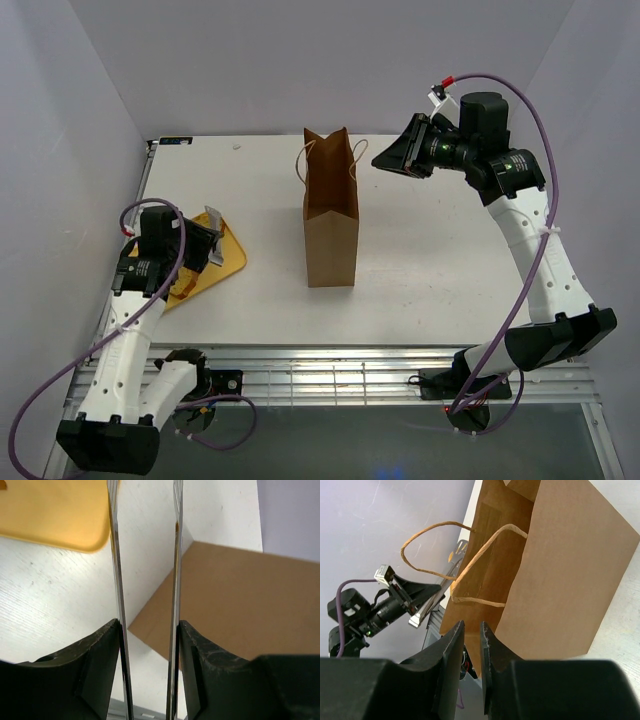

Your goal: Place the fake bread into the paper bag

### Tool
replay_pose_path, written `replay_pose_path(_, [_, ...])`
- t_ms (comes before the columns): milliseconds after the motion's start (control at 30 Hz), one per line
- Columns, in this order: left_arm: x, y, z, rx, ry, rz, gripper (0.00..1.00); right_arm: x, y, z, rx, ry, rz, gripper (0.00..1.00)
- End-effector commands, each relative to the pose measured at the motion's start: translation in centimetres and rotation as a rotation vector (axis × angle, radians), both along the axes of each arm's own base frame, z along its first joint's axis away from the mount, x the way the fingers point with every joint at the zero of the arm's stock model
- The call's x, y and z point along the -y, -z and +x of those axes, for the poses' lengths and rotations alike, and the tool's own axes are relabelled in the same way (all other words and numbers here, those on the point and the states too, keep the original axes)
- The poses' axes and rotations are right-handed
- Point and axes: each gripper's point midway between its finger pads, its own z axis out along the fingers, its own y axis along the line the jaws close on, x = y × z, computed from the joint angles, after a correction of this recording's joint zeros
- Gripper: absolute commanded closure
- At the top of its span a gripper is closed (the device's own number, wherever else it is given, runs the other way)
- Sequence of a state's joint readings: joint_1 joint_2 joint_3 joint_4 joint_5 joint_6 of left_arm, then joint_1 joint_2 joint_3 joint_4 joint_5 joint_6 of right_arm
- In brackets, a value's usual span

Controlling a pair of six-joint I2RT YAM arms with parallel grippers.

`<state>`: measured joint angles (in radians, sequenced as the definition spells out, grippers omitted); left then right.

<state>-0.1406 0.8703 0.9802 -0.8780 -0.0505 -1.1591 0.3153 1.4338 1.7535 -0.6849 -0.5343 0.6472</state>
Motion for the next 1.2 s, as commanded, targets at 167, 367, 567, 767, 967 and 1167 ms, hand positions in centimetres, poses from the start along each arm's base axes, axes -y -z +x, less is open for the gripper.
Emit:
replay_pose_path(167, [-3.3,2.0,2.9,0.011,-0.058,-0.148,0.42,-0.1,-1.3,-1.0,0.053,-0.033,0.022,0.75])
replay_pose_path(367, [-4.5,2.7,3.4,-0.023,-0.083,-0.209,0.42,-0.2,-1.2,-1.0,0.047,-0.039,0.023,0.75])
replay_pose_path(567, [-4.4,3.7,3.4,-0.051,-0.101,-0.254,0.42,-0.2,-1.3,-0.8,0.050,-0.043,0.028,0.75])
replay_pose_path(767, [-4.3,5.3,2.9,-0.097,-0.133,-0.294,0.43,-0.3,-1.6,-0.7,0.055,-0.047,0.031,0.75])
replay_pose_path(967, [-4.8,6.2,3.2,-0.098,-0.156,-0.305,0.43,-0.4,-1.5,-0.6,0.051,-0.045,0.029,0.75])
replay_pose_path(1167, [-5.6,6.7,4.1,-0.101,-0.188,-0.322,0.43,-0.4,-1.3,-0.4,0.049,-0.043,0.027,0.75])
